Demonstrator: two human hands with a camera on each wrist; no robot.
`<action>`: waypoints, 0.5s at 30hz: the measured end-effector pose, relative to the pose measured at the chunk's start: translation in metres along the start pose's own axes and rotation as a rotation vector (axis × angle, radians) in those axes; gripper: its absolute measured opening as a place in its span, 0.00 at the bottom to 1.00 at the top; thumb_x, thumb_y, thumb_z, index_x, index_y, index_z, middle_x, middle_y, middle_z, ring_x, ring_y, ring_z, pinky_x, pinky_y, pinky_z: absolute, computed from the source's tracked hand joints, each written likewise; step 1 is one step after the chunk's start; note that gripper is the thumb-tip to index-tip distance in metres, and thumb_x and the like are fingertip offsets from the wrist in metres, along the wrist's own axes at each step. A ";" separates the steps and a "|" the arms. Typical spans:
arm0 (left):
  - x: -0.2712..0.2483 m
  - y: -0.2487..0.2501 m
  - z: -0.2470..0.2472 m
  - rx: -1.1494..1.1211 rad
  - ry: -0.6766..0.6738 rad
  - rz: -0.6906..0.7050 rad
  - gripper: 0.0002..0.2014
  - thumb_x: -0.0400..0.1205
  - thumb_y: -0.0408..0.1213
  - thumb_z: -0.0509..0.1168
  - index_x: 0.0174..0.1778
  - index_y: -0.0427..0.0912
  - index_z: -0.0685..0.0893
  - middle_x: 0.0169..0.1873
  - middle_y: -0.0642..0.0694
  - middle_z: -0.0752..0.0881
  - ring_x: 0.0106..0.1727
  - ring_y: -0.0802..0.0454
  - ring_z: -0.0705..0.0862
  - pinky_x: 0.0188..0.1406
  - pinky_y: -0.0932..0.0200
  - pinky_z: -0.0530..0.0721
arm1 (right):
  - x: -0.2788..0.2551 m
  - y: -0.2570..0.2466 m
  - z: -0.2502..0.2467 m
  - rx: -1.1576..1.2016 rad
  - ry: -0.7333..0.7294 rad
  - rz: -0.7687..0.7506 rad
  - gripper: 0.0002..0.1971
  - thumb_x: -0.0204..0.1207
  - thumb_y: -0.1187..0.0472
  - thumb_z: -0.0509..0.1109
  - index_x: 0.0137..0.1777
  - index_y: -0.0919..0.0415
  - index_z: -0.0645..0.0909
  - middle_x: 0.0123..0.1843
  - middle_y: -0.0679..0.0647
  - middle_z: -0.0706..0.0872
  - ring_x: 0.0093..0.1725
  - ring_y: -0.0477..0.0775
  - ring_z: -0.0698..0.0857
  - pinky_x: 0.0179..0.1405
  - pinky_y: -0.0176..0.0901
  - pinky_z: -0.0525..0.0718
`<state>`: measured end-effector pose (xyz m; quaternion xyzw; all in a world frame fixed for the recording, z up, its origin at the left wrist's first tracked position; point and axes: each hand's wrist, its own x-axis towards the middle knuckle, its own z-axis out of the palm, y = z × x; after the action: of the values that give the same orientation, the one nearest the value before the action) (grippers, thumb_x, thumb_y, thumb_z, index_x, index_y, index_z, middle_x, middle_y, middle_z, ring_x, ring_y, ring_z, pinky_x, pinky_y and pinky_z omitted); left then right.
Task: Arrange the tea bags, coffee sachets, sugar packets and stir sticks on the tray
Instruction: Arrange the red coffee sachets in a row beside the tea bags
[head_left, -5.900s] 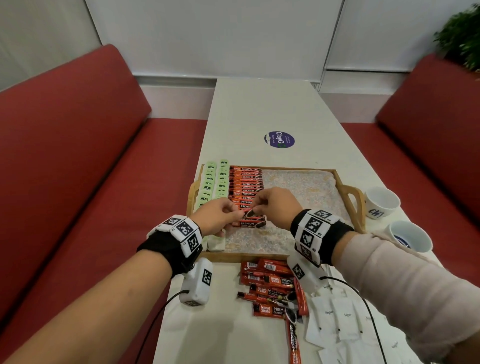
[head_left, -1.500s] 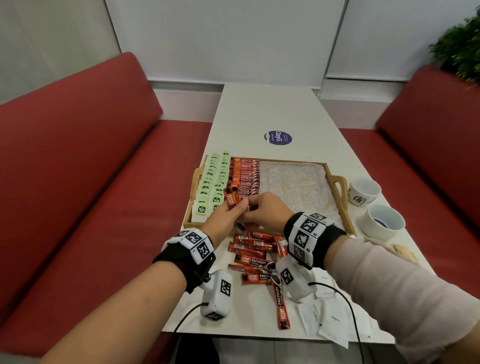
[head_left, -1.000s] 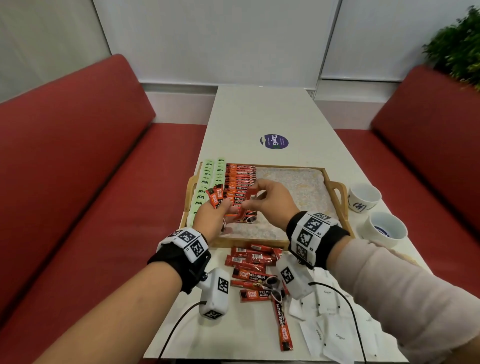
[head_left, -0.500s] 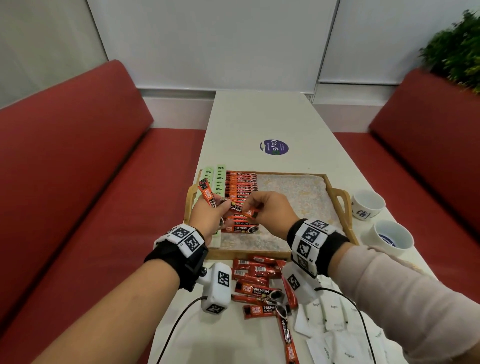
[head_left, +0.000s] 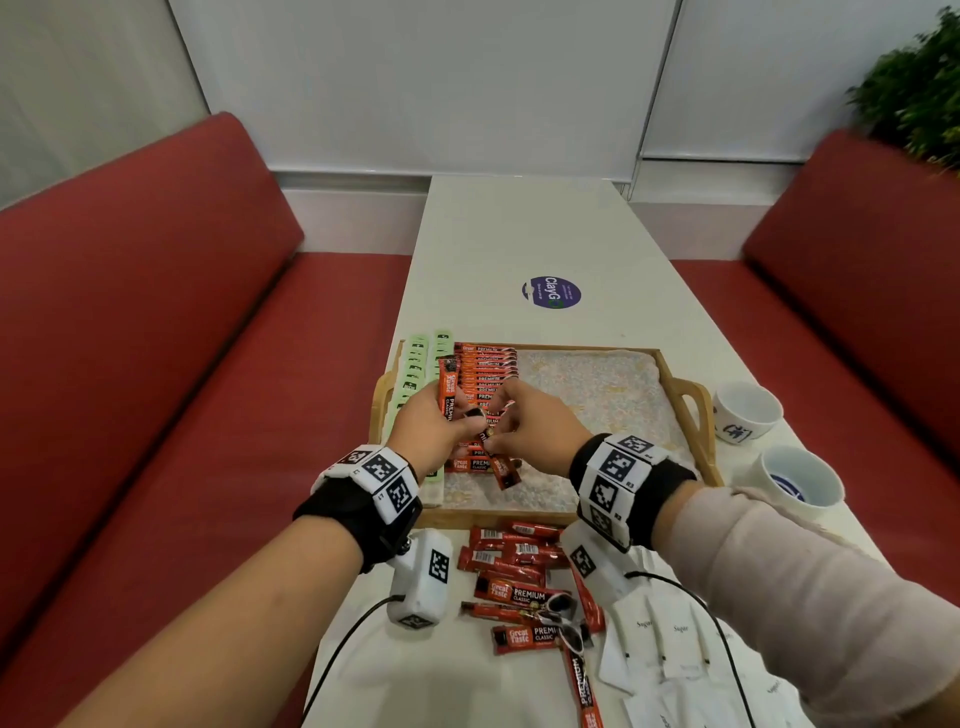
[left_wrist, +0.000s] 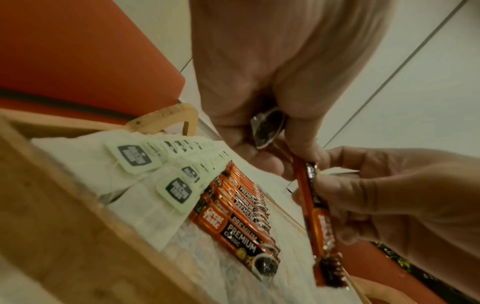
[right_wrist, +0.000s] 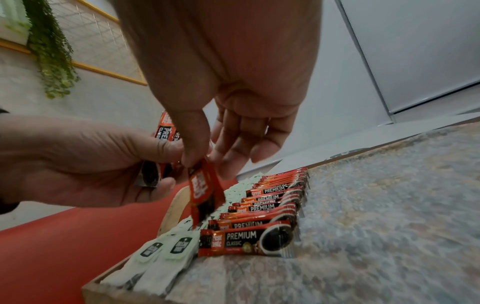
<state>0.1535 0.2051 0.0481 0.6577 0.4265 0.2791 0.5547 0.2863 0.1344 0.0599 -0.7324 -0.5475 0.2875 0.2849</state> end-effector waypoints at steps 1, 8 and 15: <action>0.000 0.000 0.000 0.000 -0.005 0.001 0.11 0.78 0.27 0.70 0.42 0.43 0.73 0.38 0.46 0.83 0.40 0.48 0.86 0.31 0.59 0.85 | 0.002 0.000 0.000 0.016 -0.003 0.009 0.18 0.70 0.65 0.76 0.54 0.54 0.73 0.37 0.49 0.85 0.33 0.47 0.81 0.32 0.36 0.77; 0.002 -0.010 -0.006 0.019 -0.082 -0.098 0.09 0.81 0.32 0.67 0.40 0.44 0.72 0.43 0.44 0.85 0.45 0.50 0.87 0.38 0.55 0.89 | 0.007 -0.005 0.000 0.229 0.128 0.023 0.19 0.75 0.72 0.69 0.62 0.55 0.70 0.42 0.55 0.80 0.32 0.54 0.83 0.37 0.49 0.89; 0.007 -0.015 -0.012 0.108 -0.110 -0.101 0.13 0.79 0.24 0.67 0.39 0.46 0.72 0.38 0.48 0.82 0.42 0.48 0.87 0.38 0.54 0.88 | 0.008 -0.004 -0.002 0.301 0.108 0.054 0.08 0.78 0.70 0.66 0.51 0.58 0.74 0.40 0.53 0.81 0.35 0.57 0.87 0.42 0.57 0.89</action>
<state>0.1433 0.2176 0.0356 0.6787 0.4423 0.1908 0.5544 0.2866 0.1431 0.0632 -0.7101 -0.4624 0.3342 0.4127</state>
